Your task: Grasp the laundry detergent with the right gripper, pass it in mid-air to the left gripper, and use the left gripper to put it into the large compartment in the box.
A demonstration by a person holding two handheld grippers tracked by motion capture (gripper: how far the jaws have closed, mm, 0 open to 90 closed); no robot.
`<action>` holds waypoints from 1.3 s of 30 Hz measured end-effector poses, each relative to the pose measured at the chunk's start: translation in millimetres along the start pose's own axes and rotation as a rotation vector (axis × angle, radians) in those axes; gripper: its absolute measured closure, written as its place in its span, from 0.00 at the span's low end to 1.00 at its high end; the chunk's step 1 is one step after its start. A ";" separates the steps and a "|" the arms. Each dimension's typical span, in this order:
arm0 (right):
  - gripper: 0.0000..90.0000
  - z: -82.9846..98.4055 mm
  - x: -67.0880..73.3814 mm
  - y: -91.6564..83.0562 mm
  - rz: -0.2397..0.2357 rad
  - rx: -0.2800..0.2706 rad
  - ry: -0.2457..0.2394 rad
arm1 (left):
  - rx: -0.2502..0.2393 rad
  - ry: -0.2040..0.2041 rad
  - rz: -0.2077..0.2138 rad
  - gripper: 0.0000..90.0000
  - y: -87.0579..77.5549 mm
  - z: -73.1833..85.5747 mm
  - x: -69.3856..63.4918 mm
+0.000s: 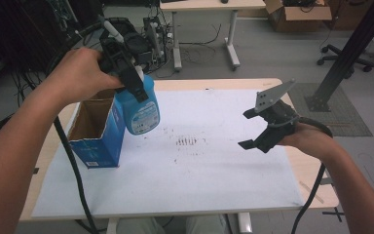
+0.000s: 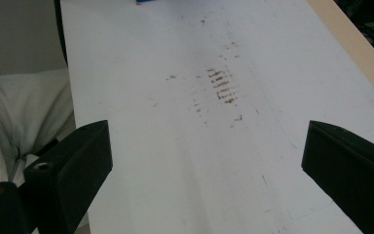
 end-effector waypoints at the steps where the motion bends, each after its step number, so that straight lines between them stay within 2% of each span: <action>1: 0.04 1.5 -1.9 -1.1 0.004 0.004 0.001 | 0.001 -0.015 -0.004 0.42 -2.3 0.9 1.9; 6: 0.04 9.2 -9.1 -5.6 0.023 0.018 0.008 | 0.018 -0.079 -0.015 0.42 -12.7 6.6 12.2; 11: 0.05 17.2 -15.3 -8.4 0.038 0.032 0.013 | 0.020 -0.187 -0.023 0.42 -22.4 14.2 23.1; 18: 0.05 26.2 -21.4 -12.5 0.044 0.055 0.019 | 0.029 -0.312 -0.065 0.42 -32.0 26.0 38.2; 24: 0.05 27.9 -23.8 -13.3 0.049 0.068 0.013 | 0.036 -0.416 -0.090 0.42 -36.7 39.5 50.9; 31: 0.05 29.5 -27.3 -10.7 0.052 0.080 0.016 | 0.068 -0.560 -0.134 0.42 -44.1 56.1 66.4; 35: 0.05 28.3 -27.2 -10.0 0.052 0.082 0.014 | 0.061 -0.649 -0.162 0.42 -50.4 65.7 74.6; 39: 0.05 26.2 -27.0 -10.3 0.053 0.080 0.010 | 0.067 -0.710 -0.187 0.42 -52.8 75.9 79.7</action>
Point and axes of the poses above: each handheld gripper's, and its own axes: y roughly forward along the jaws, z roughly out of its underside, x roughly to its left, the point moved 7 cm from there along y, roughly forward along the jaws, and after that the axes turned 9 degrees about y, right-handed, at the moved point
